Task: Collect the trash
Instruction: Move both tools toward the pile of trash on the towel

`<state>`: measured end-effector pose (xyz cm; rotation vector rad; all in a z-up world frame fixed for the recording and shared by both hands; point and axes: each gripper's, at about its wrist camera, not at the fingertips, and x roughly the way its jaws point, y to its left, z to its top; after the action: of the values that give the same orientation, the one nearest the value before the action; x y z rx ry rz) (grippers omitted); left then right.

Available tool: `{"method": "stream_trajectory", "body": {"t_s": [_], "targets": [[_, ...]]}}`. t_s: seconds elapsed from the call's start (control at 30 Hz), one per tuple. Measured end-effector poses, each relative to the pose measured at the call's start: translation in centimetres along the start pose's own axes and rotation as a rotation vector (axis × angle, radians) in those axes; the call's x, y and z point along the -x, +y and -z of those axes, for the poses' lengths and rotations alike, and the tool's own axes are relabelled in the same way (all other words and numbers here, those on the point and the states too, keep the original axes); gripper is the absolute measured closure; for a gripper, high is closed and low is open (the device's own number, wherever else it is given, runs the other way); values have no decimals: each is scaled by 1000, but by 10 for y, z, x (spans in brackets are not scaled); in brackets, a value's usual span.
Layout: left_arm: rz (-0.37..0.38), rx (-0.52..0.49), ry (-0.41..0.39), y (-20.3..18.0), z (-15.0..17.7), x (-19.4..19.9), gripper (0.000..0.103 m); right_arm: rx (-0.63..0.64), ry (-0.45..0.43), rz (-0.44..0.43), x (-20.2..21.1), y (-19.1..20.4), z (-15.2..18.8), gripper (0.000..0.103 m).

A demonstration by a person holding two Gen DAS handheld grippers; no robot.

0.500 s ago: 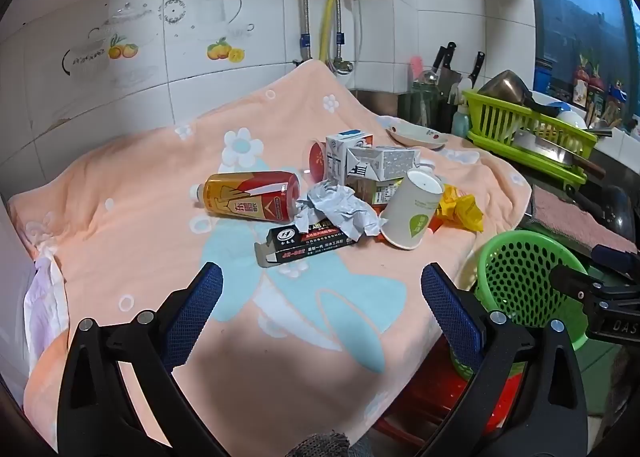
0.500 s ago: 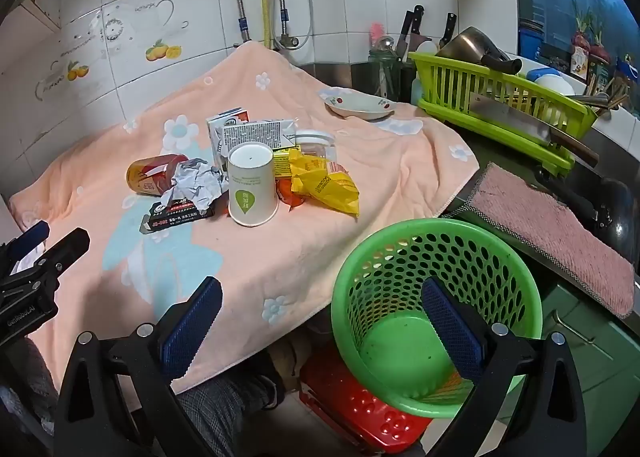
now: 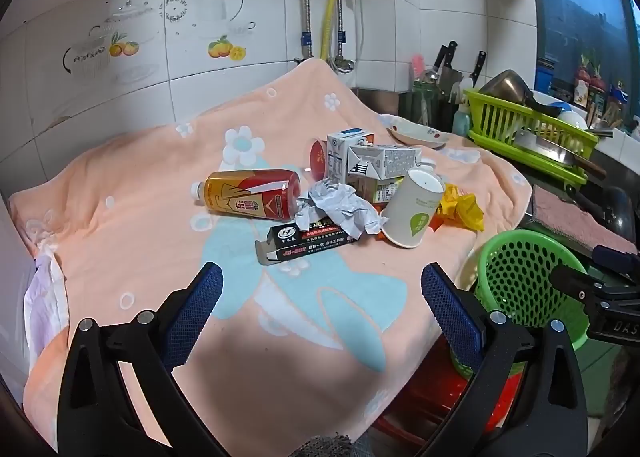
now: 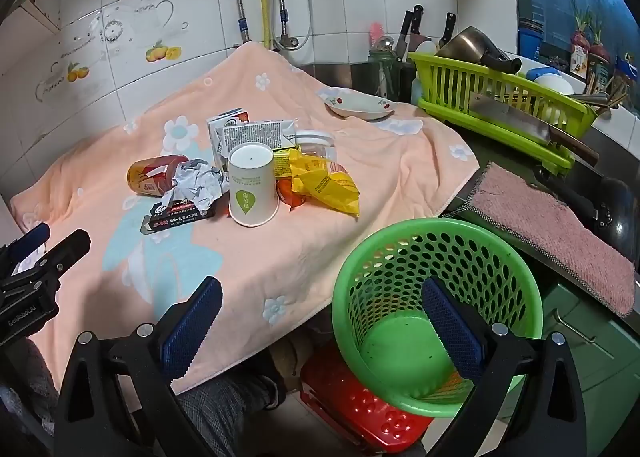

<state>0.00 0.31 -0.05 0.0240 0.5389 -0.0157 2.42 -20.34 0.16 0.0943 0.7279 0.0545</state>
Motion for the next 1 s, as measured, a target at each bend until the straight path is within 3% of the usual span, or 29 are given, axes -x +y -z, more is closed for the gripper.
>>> {"method": "stream_trajectory", "body": {"t_s": [1.0], "targets": [[-12,14,-30,5,-9,3,5,13,-7,-14,-2,7,4,6]]}}
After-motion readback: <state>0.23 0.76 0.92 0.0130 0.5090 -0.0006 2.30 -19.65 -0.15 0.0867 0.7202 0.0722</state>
